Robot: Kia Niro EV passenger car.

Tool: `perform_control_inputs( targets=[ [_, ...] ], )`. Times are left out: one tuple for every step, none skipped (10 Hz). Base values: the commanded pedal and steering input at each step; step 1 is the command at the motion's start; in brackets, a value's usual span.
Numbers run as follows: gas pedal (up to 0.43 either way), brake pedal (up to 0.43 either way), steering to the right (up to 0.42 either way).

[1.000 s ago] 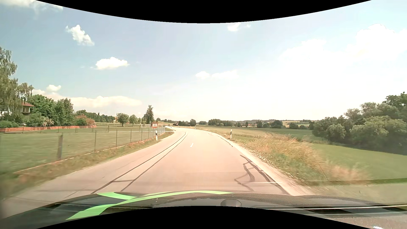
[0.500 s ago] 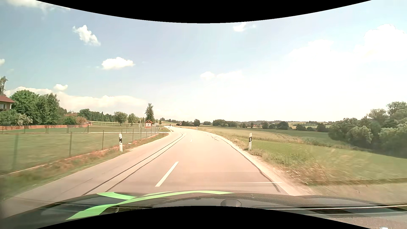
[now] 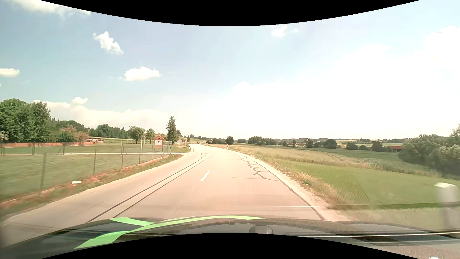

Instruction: Follow the waypoints while adhering to traffic rules and regulations

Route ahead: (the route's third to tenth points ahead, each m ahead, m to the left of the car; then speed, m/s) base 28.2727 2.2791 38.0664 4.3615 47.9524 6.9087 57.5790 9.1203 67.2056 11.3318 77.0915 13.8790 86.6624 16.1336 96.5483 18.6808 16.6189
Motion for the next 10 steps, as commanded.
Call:
perform_control_inputs(
  targets=[
    [0.299, 0.000, -0.030],
    [0.319, 0.000, -0.030],
    [0.331, 0.000, -0.031],
    [0.331, 0.000, -0.032],
    [0.331, 0.000, -0.035],
    [0.339, 0.000, -0.038],
    [0.350, 0.000, -0.038],
    [0.370, 0.000, -0.038],
    [0.390, 0.000, -0.038],
    [0.409, 0.000, -0.038]
  ],
)
